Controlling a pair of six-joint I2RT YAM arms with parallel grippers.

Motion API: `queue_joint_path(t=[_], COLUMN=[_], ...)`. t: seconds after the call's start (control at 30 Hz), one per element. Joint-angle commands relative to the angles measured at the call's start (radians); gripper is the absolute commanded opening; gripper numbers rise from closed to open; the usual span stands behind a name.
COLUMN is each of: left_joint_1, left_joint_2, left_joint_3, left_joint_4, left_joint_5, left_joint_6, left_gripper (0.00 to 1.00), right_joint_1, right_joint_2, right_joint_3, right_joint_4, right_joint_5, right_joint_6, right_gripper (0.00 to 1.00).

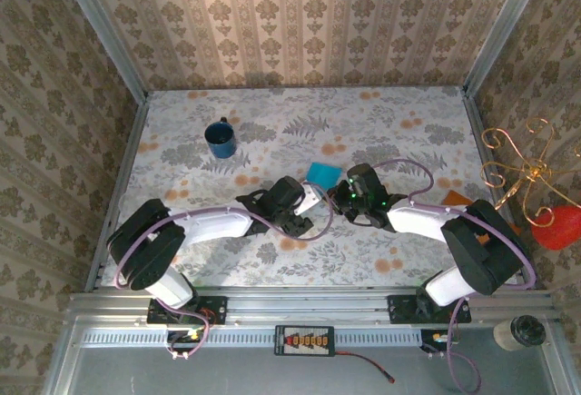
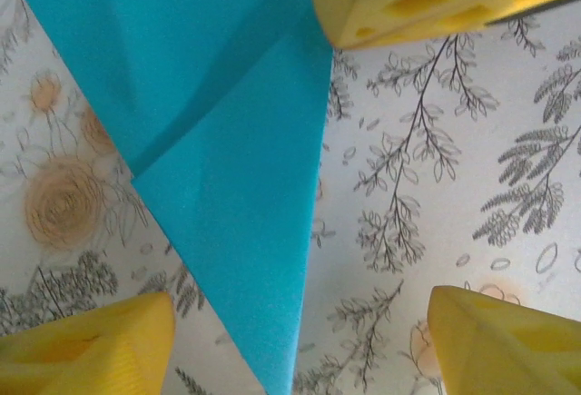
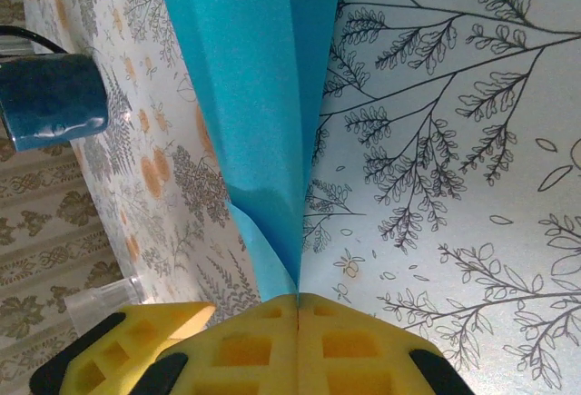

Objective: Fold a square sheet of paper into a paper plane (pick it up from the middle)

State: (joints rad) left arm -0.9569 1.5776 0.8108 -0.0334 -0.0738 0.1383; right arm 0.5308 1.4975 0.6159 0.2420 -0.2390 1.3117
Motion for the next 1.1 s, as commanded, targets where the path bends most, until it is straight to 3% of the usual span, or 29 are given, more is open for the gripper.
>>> queue_joint_path(t=[0.0,0.23,0.7,1.07], left_joint_1=[-0.003,-0.002,0.006,0.027], left_joint_2=[0.010,0.058,0.115,0.116], left_joint_3=[-0.029,-0.023,0.002,0.006], left_joint_4=[0.119,0.143,0.165,0.176], left_joint_5=[-0.023,-0.023,-0.054,0.015], left_joint_6=[0.081,0.124,0.112,0.063], left_gripper=[0.74,0.71,0.53,0.45], right_joint_1=[-0.007,-0.010,-0.022,-0.023], right_joint_2=[-0.014,-0.009,-0.002,0.010], right_joint_3=[0.017,0.018,0.012,0.011], right_joint_4=[-0.019,-0.014,-0.007,0.000], right_joint_5=[-0.008,-0.014,-0.036,-0.046], right_joint_6=[-0.008,0.001,0.013,0.021], right_gripper=[0.07,0.07,0.07,0.08])
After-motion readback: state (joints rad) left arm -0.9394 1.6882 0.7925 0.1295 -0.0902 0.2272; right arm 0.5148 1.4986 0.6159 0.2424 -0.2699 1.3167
